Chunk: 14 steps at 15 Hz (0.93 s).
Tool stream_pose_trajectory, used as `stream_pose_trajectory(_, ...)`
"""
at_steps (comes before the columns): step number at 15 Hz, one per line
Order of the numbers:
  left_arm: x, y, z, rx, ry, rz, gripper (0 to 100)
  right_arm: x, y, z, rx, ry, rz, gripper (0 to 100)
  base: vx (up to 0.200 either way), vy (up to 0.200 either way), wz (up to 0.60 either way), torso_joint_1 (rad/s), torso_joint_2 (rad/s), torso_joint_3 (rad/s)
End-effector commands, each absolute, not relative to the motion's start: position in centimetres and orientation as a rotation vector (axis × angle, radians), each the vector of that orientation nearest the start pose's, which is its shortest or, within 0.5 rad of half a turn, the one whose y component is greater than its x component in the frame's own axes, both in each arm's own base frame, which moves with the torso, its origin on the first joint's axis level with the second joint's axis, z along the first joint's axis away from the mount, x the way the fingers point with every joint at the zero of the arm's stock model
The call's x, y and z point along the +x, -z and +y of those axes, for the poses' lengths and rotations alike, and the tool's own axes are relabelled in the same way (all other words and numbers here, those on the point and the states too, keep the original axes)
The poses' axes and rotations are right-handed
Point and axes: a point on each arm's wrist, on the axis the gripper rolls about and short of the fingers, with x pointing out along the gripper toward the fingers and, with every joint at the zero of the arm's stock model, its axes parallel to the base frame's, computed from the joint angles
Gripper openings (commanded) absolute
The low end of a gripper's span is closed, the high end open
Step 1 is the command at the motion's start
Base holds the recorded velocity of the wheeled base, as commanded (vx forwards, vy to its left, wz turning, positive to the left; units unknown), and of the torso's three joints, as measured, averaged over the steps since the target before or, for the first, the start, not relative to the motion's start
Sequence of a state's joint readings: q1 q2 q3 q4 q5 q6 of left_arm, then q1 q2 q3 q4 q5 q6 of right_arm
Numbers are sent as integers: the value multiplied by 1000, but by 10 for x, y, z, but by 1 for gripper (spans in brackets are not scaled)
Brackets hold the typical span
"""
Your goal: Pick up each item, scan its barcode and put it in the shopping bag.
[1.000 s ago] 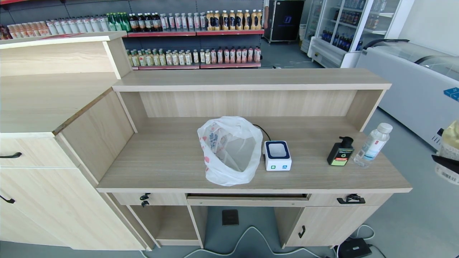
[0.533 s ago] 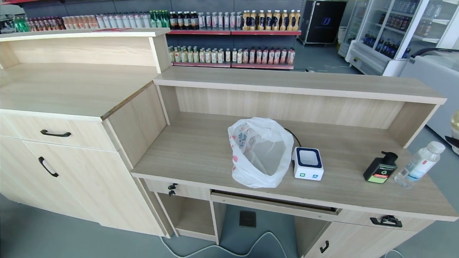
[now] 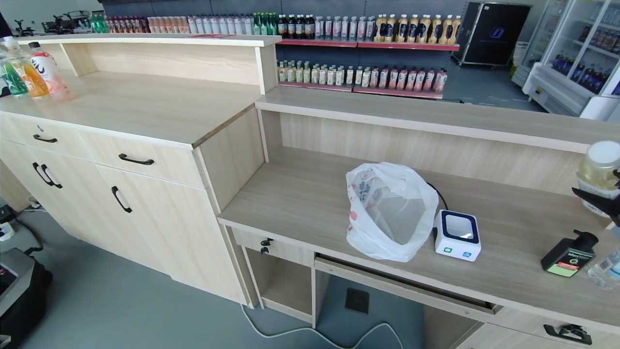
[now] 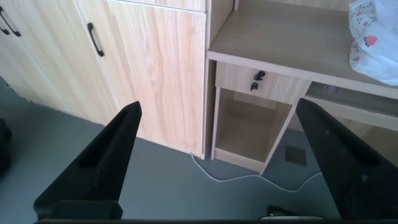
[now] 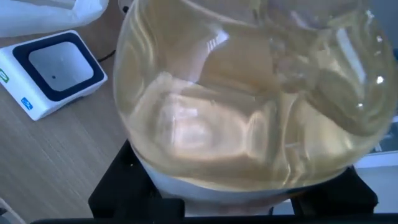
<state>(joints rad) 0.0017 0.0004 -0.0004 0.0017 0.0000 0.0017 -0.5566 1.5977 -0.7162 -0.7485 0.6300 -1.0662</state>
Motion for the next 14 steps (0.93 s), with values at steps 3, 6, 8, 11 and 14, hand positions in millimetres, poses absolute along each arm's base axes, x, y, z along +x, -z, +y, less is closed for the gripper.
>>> stream_pose_trajectory(3, -23, -75, 0, 2, -2, 2, 100, 270, -174, -135, -949, -178, 49, 0, 0, 0, 0, 0, 0, 0)
stream_pose_trajectory(6, -23, -75, 0, 2, -2, 2, 100, 282, -164, -129, -943, -228, 11, 0, 0, 0, 0, 0, 0, 0)
stream_pose_trajectory(8, -23, -75, 0, 2, -2, 2, 100, 292, -158, -123, -923, -299, -43, 0, 0, 0, 0, 0, 0, 0)
stream_pose_trajectory(11, -23, -75, 0, 2, -2, 2, 100, 297, -147, -124, -925, -309, -41, 0, 0, 0, 0, 0, 0, 0)
stream_pose_trajectory(14, -23, -75, 0, 2, -2, 2, 100, 302, -138, -127, -931, -312, -36, 0, 0, 0, 0, 0, 0, 0)
